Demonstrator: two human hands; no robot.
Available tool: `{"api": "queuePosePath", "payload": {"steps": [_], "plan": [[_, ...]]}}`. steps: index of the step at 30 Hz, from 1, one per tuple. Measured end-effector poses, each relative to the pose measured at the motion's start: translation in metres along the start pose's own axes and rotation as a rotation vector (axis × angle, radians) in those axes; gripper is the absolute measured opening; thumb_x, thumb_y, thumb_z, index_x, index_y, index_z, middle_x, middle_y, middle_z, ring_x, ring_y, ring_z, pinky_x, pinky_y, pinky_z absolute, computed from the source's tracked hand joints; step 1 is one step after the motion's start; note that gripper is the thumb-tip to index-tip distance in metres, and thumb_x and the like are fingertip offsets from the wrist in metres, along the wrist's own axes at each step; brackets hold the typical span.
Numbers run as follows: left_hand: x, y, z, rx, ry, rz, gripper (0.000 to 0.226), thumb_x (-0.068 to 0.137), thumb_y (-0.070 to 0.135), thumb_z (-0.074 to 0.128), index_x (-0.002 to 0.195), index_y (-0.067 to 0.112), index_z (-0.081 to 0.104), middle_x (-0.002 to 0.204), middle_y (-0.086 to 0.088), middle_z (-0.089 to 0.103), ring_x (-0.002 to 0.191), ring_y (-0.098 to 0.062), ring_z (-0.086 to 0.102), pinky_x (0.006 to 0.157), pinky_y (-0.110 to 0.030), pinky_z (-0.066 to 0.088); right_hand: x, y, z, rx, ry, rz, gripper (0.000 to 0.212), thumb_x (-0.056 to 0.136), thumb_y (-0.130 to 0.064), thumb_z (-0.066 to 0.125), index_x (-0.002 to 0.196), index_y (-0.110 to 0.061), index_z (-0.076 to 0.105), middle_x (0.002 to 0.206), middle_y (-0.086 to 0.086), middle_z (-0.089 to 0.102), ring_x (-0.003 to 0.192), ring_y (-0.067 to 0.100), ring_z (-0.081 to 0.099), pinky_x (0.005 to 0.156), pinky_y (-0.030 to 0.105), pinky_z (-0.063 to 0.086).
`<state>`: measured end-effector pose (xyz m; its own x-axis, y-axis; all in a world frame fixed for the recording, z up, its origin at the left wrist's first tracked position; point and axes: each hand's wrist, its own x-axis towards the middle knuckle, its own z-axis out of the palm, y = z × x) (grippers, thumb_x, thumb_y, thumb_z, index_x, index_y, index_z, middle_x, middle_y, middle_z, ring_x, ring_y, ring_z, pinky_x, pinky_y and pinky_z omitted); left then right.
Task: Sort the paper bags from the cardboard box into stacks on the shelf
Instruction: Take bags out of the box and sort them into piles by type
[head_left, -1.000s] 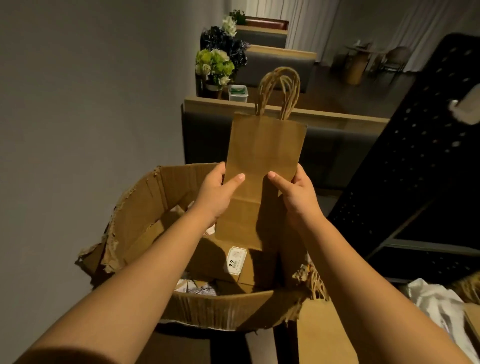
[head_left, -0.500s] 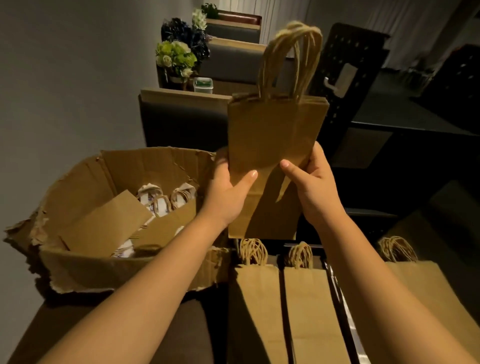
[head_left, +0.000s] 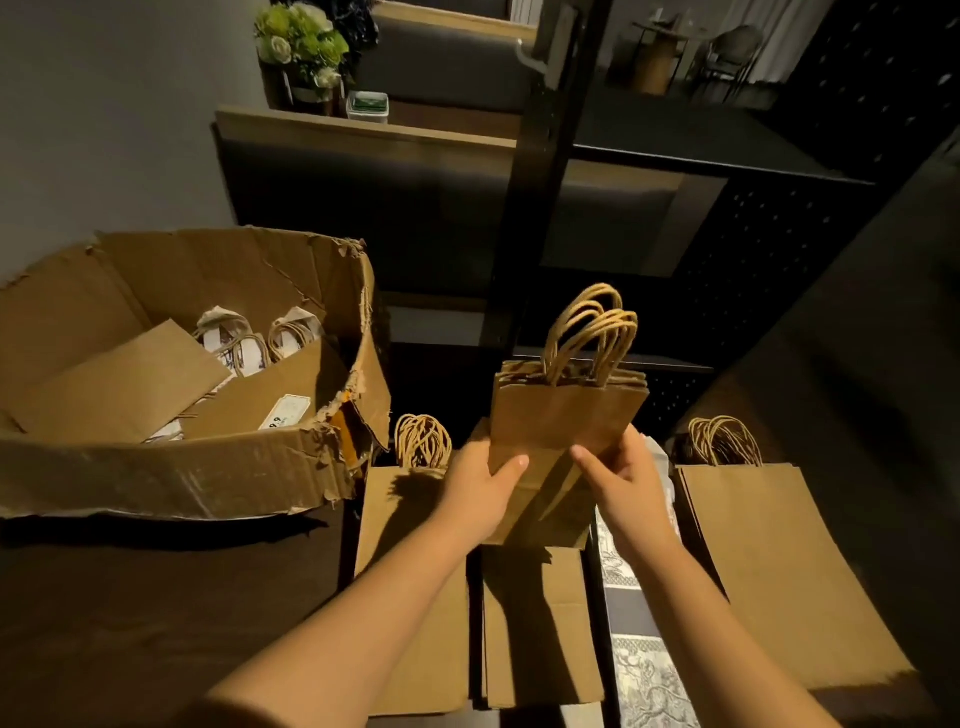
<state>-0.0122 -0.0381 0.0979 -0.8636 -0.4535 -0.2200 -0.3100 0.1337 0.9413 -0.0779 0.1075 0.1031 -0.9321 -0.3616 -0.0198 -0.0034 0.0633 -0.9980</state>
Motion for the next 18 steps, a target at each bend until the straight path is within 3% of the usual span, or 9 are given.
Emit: {"api": "queuePosePath", "payload": {"steps": [4,7,11,15,18], "plan": [[-0.004,-0.016,0.022,0.011,-0.031,-0.062,0.023,0.095,0.015,0.058,0.117,0.022,0.057,0.113,0.003,0.064,0.110,-0.017,0.059,0.095,-0.027,0.047,-0.011,0.027,-0.019,0.033,0.019,0.077,0.032,0.092,0.005,0.053,0.115,-0.017,0.058,0.110,0.007,0.069,0.105,0.022,0.066,0.080,0.028,0.056],[-0.009,-0.023,0.032,0.116,-0.027,-0.110,0.026,0.096,0.019,0.058,0.122,0.014,0.060,0.114,-0.001,0.064,0.106,-0.018,0.059,0.083,-0.015,0.045,-0.015,0.038,-0.028,-0.018,0.013,0.096,0.036,0.092,0.007,0.053,0.113,-0.021,0.059,0.107,0.003,0.070,0.105,0.019,0.066,0.086,0.031,0.055],[-0.007,-0.030,0.041,0.214,-0.006,-0.108,0.025,0.096,0.030,0.058,0.117,0.017,0.056,0.109,0.002,0.063,0.101,-0.017,0.060,0.079,-0.022,0.045,-0.015,0.043,-0.032,-0.036,0.001,0.140,0.036,0.092,-0.004,0.060,0.116,-0.029,0.053,0.112,-0.006,0.067,0.103,0.007,0.066,0.081,0.022,0.054],[-0.006,-0.036,0.040,0.359,-0.005,-0.109,0.020,0.098,0.035,0.052,0.097,0.016,0.046,0.085,0.005,0.049,0.071,-0.007,0.047,0.056,-0.020,0.034,-0.014,0.049,-0.031,-0.079,-0.022,0.155,0.035,0.093,-0.010,0.060,0.125,-0.024,0.054,0.117,-0.004,0.067,0.111,0.014,0.063,0.096,0.042,0.052],[-0.003,-0.036,0.039,0.350,-0.002,-0.039,0.019,0.100,0.034,0.048,0.103,0.015,0.046,0.100,0.000,0.055,0.084,-0.011,0.053,0.065,-0.021,0.039,-0.011,0.050,-0.028,-0.107,-0.011,0.132,0.031,0.095,-0.012,0.057,0.124,-0.024,0.056,0.115,-0.005,0.068,0.110,0.015,0.064,0.097,0.049,0.050]]}}
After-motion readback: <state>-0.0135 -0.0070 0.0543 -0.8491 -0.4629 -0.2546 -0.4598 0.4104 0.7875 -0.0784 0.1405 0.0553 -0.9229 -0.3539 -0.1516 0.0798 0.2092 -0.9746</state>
